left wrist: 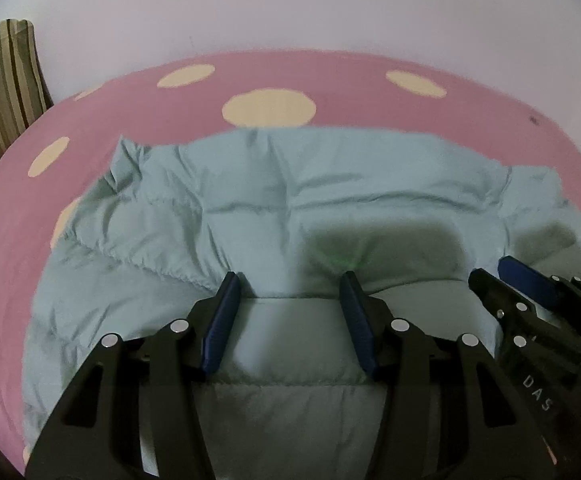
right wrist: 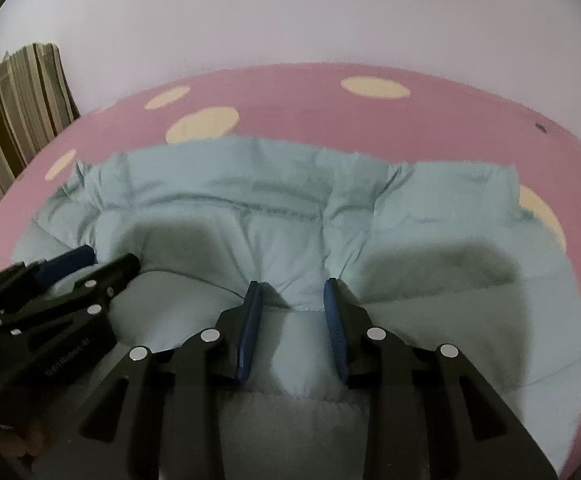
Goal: Fold large clothes
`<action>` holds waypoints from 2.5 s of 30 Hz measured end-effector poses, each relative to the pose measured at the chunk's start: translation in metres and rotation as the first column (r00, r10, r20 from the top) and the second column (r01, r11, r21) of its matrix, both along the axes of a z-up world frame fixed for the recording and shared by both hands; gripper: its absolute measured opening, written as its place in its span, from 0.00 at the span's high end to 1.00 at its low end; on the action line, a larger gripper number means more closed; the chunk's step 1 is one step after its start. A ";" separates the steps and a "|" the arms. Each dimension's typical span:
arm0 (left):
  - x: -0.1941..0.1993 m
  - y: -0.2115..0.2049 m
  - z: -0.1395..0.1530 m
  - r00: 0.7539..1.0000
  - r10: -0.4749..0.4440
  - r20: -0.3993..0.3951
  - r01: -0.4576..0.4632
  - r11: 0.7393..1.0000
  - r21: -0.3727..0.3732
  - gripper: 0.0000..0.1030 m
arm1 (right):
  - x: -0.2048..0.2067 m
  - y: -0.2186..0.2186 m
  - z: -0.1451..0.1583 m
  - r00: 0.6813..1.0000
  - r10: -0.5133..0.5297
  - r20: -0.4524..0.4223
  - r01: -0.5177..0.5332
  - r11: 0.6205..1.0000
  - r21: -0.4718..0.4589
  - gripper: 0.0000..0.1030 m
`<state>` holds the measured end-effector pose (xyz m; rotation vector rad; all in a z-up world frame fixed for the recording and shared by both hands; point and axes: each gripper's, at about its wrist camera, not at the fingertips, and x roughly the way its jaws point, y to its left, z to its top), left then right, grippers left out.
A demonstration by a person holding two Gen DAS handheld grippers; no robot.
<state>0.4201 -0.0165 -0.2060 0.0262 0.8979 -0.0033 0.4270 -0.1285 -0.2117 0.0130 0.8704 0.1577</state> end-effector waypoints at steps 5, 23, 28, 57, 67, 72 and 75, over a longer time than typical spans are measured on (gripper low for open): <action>0.005 -0.003 -0.012 1.000 0.003 0.006 -0.003 1.000 0.026 0.49 | 0.005 0.005 -0.011 1.000 0.000 0.010 0.000 0.999 -0.036 0.68; -0.072 0.088 0.039 0.986 0.163 0.046 -0.163 0.987 0.001 0.22 | -0.066 -0.067 0.055 0.989 -0.111 0.099 0.109 0.994 0.027 0.34; -0.097 0.147 0.028 0.957 0.290 0.000 -0.289 0.954 -0.076 0.20 | -0.079 -0.118 0.050 0.979 -0.195 0.060 0.193 0.980 0.040 0.33; -0.043 0.151 -0.002 0.981 0.146 -0.130 -0.181 0.930 -0.319 0.74 | -0.048 -0.147 -0.007 0.968 -0.213 -0.130 0.238 0.947 0.215 0.56; -0.056 0.148 0.011 0.986 0.141 -0.085 -0.161 0.932 -0.326 0.91 | -0.059 -0.146 0.002 0.972 -0.207 -0.111 0.230 0.932 0.279 0.82; -0.073 0.154 0.022 0.987 0.143 -0.067 -0.158 0.925 -0.345 0.92 | -0.073 -0.146 0.013 0.973 -0.209 -0.098 0.229 0.923 0.308 0.86; -0.087 0.159 0.028 0.988 0.146 -0.060 -0.157 0.924 -0.347 0.92 | -0.083 -0.145 0.020 0.975 -0.199 -0.100 0.221 0.923 0.316 0.87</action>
